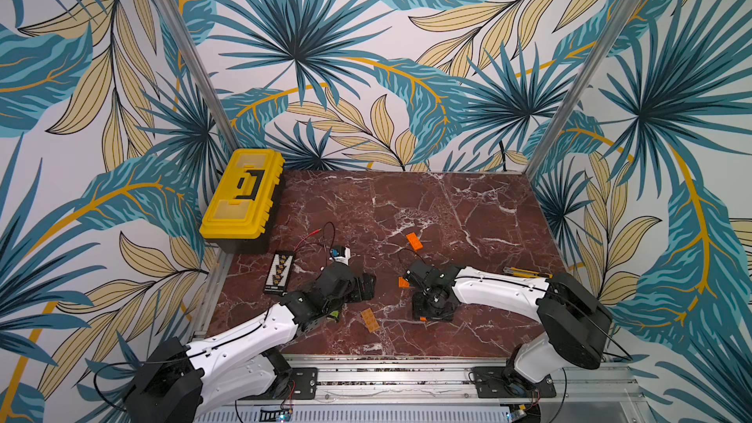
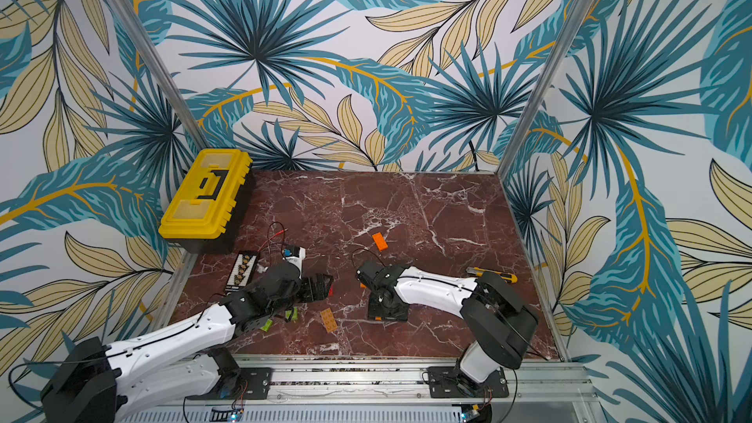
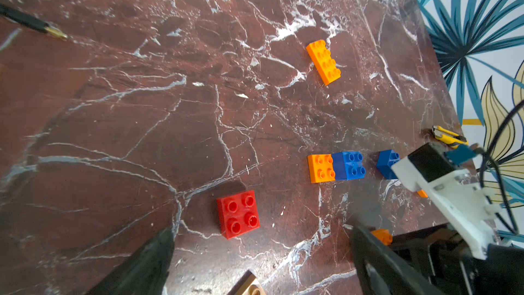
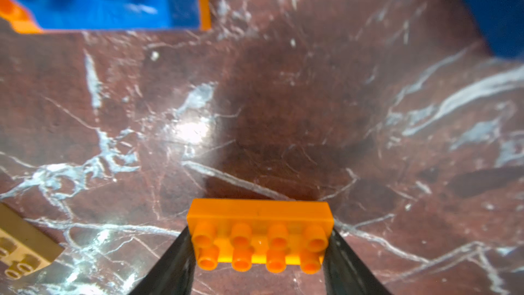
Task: Assemble the number 5 with lego
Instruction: Adjust the lego brick at the center of the board.
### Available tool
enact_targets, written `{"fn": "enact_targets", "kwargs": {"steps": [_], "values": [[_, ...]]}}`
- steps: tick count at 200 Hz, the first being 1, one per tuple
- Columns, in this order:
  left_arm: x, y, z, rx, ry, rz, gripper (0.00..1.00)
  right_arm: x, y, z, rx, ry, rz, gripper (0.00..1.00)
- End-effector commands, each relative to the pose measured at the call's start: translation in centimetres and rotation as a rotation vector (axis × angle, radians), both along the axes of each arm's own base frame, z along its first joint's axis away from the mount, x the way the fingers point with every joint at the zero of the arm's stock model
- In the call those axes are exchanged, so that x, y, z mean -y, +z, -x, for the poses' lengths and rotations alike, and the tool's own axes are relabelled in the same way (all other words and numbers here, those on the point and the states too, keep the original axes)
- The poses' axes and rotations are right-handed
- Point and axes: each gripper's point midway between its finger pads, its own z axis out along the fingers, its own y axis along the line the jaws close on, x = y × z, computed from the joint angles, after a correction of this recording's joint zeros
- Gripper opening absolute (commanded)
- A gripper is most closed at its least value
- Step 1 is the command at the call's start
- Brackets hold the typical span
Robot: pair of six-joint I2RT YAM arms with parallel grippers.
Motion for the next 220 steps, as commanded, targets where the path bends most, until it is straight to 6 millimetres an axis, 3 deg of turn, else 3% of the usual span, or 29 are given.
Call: {"fn": "enact_targets", "kwargs": {"steps": [1, 58, 122, 154, 180, 220], "values": [[1.7, 2.1, -0.9, 0.028, -0.036, 0.051, 1.0, -0.3, -0.3, -0.2, -0.018, 0.087, 0.026, 0.6], [2.1, 2.1, -1.1, 0.023, -0.037, 0.055, 1.0, -0.5, -1.2, -1.2, -0.018, 0.069, 0.061, 0.62], [2.3, 2.2, -1.4, 0.028, -0.04, 0.056, 1.0, -0.4, 0.3, -1.8, 0.011, 0.072, 0.046, 0.89], [3.5, 2.9, -1.2, 0.037, -0.1, 0.082, 1.0, 1.1, 2.8, -3.4, 0.086, 0.045, 0.025, 0.87], [5.4, 3.7, -1.4, 0.033, -0.17, 0.119, 1.0, 3.1, 4.6, -5.7, 0.191, 0.031, -0.046, 0.73], [8.7, 3.6, -1.6, -0.024, -0.256, 0.174, 1.0, 6.8, 4.8, -8.8, 0.232, 0.07, -0.078, 0.7]]}}
